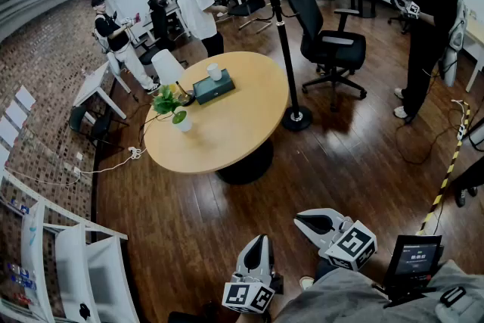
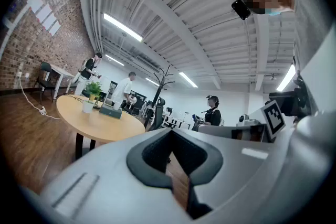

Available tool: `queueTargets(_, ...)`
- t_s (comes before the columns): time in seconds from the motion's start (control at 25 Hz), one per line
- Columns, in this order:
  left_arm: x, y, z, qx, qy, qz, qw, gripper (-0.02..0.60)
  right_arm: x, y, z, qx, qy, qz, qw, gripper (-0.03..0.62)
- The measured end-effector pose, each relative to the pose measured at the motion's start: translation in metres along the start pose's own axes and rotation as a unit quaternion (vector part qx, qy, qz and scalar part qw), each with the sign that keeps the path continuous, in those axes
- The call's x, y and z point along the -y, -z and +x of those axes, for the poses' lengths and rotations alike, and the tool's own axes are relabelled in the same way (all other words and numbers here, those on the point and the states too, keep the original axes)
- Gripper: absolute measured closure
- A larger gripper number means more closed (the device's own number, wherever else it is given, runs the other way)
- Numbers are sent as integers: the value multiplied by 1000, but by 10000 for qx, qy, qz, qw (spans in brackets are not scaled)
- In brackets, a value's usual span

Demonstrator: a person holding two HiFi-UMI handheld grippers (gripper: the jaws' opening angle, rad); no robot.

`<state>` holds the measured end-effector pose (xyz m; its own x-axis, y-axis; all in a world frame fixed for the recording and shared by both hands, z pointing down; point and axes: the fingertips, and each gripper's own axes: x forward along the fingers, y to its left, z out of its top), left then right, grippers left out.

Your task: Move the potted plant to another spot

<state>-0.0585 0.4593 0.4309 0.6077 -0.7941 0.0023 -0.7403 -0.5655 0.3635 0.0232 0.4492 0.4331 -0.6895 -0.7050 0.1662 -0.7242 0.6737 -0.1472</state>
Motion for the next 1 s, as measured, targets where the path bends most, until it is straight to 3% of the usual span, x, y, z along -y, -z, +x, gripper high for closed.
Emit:
queueTargets(0.16,-14,-17,7,119,-225,31,9997,581,3,-17,24,98,-228,-40,9997,594)
queueTargets(0.4,-36,-31,35,91,-159,32,9998,581,18,-24,52,32,-171,88,9998,594)
queueTargets(1.0,-148,-79,174,264,-614,234,9975,581,143,-59,186,111,-507,71,9986,594)
